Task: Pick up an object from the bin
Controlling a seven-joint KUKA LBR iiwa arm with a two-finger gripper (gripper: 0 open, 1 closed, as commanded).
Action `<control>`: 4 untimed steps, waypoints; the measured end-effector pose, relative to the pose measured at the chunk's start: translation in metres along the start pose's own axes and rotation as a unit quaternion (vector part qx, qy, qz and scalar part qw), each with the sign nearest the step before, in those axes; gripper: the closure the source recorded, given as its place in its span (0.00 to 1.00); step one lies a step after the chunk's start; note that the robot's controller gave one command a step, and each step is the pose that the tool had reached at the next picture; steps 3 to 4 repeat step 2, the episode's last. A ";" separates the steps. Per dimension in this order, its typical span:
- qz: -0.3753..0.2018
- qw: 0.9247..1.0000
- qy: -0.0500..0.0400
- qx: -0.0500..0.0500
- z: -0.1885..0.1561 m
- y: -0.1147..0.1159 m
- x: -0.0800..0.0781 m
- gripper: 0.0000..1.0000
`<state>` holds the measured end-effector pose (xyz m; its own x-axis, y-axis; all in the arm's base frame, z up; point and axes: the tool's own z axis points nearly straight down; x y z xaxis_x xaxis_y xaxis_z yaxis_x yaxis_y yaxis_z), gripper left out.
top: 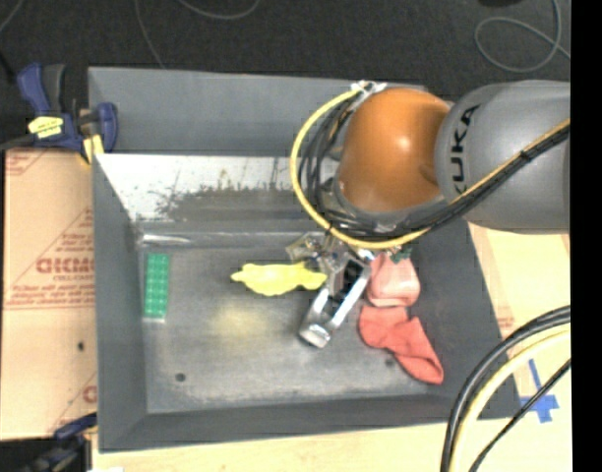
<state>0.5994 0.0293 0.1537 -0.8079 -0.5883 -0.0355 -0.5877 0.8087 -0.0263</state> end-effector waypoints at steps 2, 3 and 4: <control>-0.033 0.999 -0.001 0.000 0.006 0.032 0.003 1.00; -0.033 0.999 -0.001 0.000 0.006 0.032 0.003 1.00; -0.033 0.999 -0.001 0.000 0.006 0.032 0.003 1.00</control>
Offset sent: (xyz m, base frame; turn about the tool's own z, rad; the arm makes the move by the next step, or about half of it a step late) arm -0.0586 0.0174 -0.0837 -0.1790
